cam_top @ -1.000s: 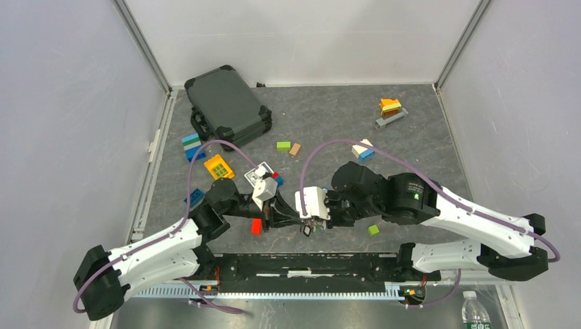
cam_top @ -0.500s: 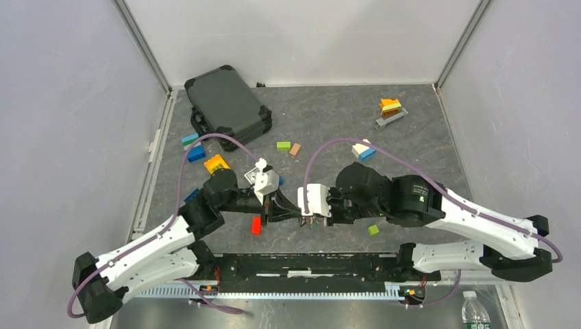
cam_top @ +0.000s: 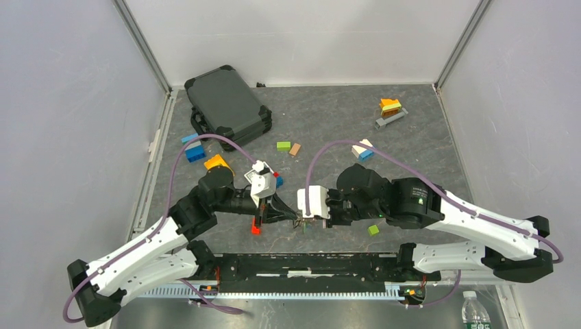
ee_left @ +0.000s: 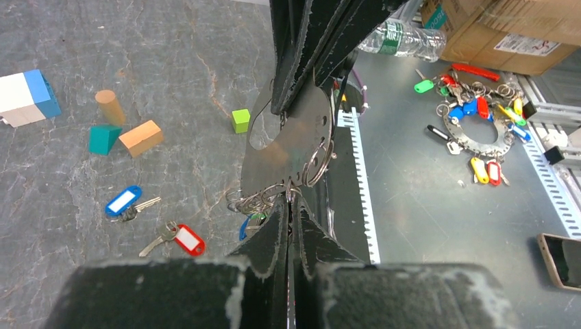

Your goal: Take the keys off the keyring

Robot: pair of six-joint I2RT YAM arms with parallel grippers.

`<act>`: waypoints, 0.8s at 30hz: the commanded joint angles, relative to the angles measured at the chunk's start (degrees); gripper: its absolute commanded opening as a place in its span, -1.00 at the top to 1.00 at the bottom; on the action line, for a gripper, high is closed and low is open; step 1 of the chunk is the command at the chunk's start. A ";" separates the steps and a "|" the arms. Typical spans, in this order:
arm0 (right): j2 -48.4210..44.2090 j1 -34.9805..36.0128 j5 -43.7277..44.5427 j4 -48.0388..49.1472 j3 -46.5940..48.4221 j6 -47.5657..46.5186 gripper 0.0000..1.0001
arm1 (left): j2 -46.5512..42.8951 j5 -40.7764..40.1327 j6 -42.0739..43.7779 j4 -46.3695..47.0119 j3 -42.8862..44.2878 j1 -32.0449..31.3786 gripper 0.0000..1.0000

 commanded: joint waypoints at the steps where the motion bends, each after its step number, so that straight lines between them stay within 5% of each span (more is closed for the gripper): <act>1: -1.90 -0.86 5.65 3.41 -0.04 -0.96 1.00 | -0.99 9.09 4.78 -4.33 3.73 -0.62 0.95; 15: -8.26 -0.86 4.66 11.76 -6.44 -3.22 1.00 | 0.60 17.86 11.29 -13.07 9.31 -0.57 0.95; 24: -15.57 -0.91 13.43 23.20 -16.42 -9.01 1.00 | 4.73 5.34 26.17 -37.87 22.80 -0.57 0.95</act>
